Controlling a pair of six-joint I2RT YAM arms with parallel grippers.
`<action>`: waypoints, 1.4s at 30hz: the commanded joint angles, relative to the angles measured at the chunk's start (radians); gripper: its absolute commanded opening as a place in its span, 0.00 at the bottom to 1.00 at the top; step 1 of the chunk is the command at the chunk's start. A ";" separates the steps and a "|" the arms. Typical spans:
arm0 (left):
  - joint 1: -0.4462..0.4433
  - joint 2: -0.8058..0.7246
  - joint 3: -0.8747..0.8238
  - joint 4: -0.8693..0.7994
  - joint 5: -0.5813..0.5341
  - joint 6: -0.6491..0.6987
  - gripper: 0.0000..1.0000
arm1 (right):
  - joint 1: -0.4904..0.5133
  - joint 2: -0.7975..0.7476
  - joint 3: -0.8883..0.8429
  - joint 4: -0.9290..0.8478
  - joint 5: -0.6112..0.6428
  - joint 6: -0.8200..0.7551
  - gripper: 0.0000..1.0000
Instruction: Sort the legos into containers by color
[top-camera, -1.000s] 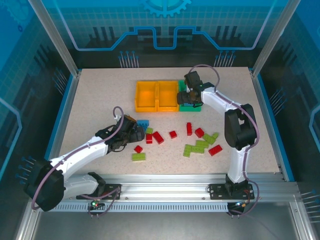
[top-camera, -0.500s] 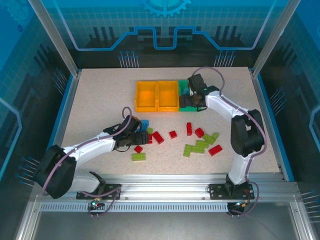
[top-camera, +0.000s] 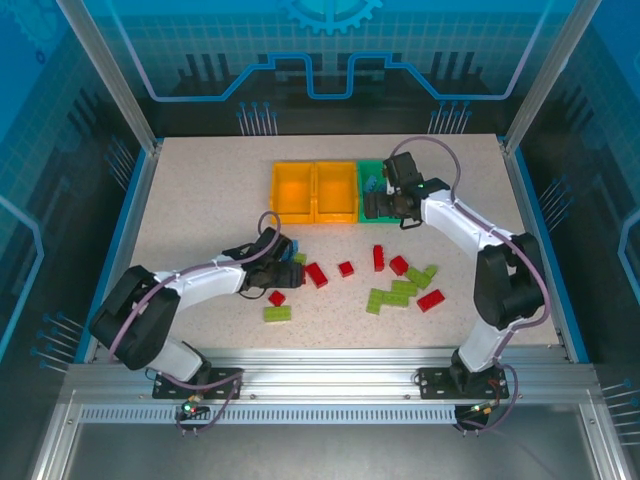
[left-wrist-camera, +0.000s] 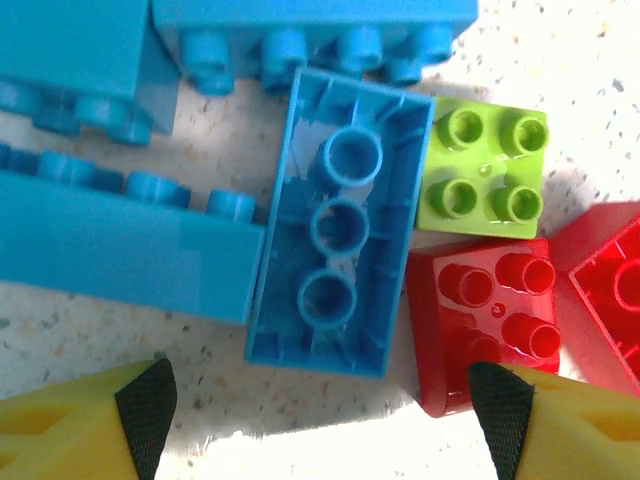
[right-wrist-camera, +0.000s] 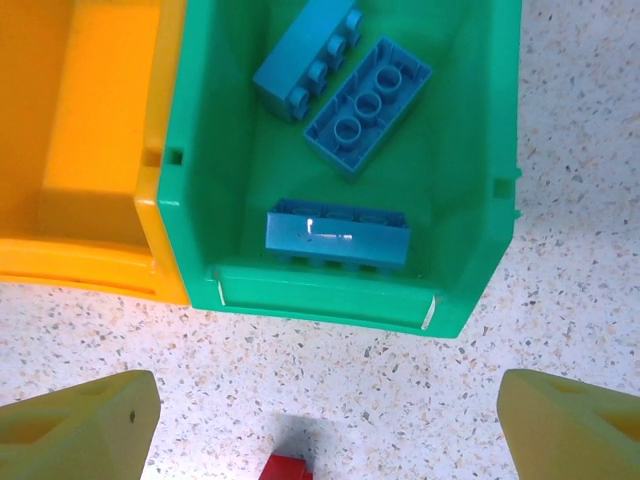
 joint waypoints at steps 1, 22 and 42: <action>0.011 0.035 0.029 0.022 -0.035 0.044 0.80 | -0.029 -0.046 -0.026 0.012 0.011 0.006 0.90; 0.035 0.042 -0.004 0.069 -0.025 0.059 0.45 | -0.142 -0.051 -0.099 0.025 0.008 -0.006 0.90; 0.036 -0.126 -0.134 0.073 0.019 -0.003 0.29 | -0.141 -0.049 -0.109 0.027 -0.001 -0.004 0.90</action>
